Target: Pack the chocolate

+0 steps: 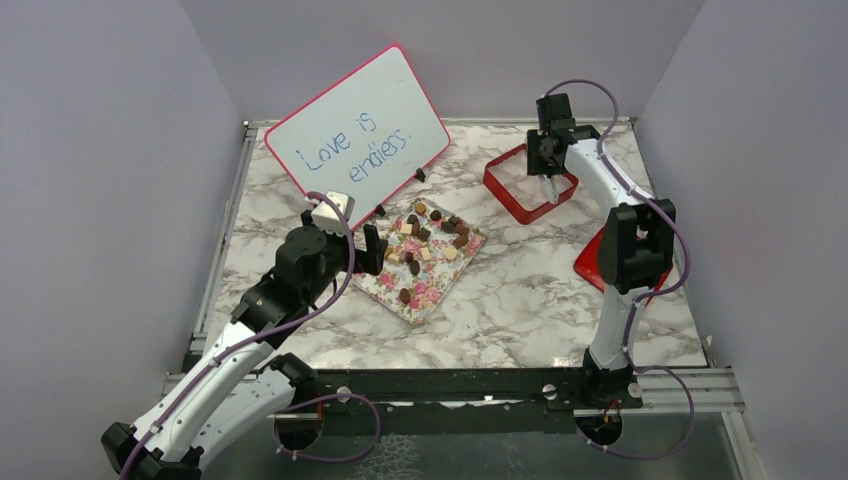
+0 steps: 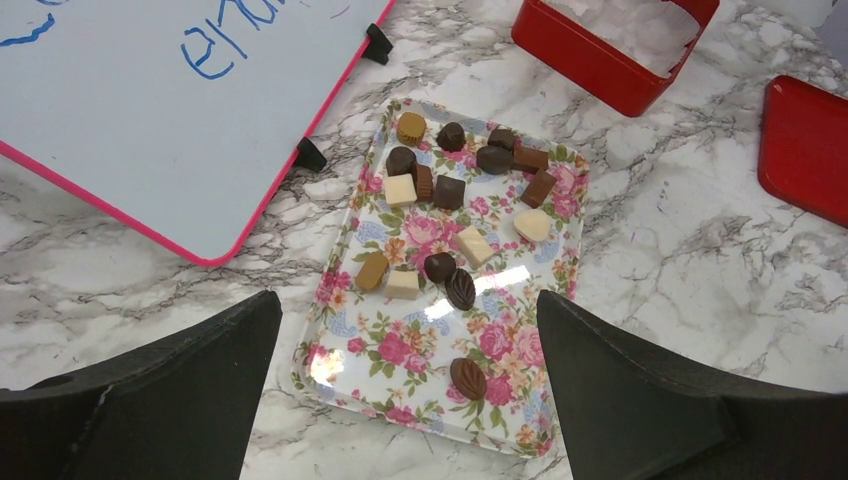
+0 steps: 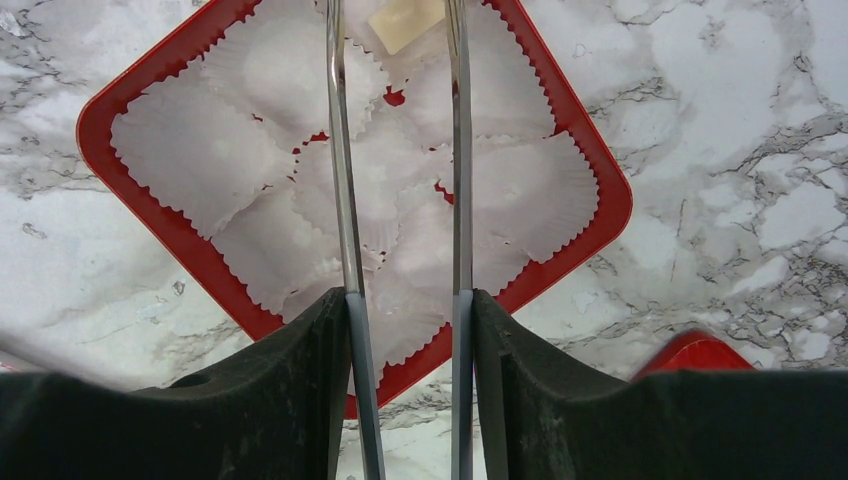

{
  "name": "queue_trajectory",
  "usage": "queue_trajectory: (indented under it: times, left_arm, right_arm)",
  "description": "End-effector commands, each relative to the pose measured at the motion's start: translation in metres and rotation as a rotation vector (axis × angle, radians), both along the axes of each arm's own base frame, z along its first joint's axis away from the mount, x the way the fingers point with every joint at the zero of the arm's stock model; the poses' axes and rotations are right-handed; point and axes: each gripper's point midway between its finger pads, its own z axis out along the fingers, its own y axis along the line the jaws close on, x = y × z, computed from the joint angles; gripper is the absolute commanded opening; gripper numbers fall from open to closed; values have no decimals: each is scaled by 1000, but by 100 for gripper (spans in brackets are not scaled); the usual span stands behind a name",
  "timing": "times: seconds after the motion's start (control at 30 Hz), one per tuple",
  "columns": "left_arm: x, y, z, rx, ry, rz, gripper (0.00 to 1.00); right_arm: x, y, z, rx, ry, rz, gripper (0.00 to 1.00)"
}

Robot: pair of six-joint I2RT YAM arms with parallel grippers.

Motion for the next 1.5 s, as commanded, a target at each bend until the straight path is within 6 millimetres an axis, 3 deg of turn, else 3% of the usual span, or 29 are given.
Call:
queue_trajectory:
  times: [0.0,0.23,0.53,0.87,1.2,1.47]
  left_arm:
    - [-3,-2,2,-16,-12,-17,99]
    - [-4,-1,3,-19,-17,-18,99]
    - [-4,0,5,-19,-24,-14,99]
    - [-3,6,7,-12,-41,13,99]
    - [-1,14,12,-5,-62,49,99]
    - [-1,19,15,-6,-76,72,99]
  right_arm:
    - [9,-2,29,13,-70,-5,49]
    - [-14,5,41,63,-37,17,48]
    - [-57,17,54,126,-4,58,46]
    - [-110,54,70,126,23,178,45]
    - [-167,95,65,102,73,317,44]
    - [-212,125,49,94,135,413,44]
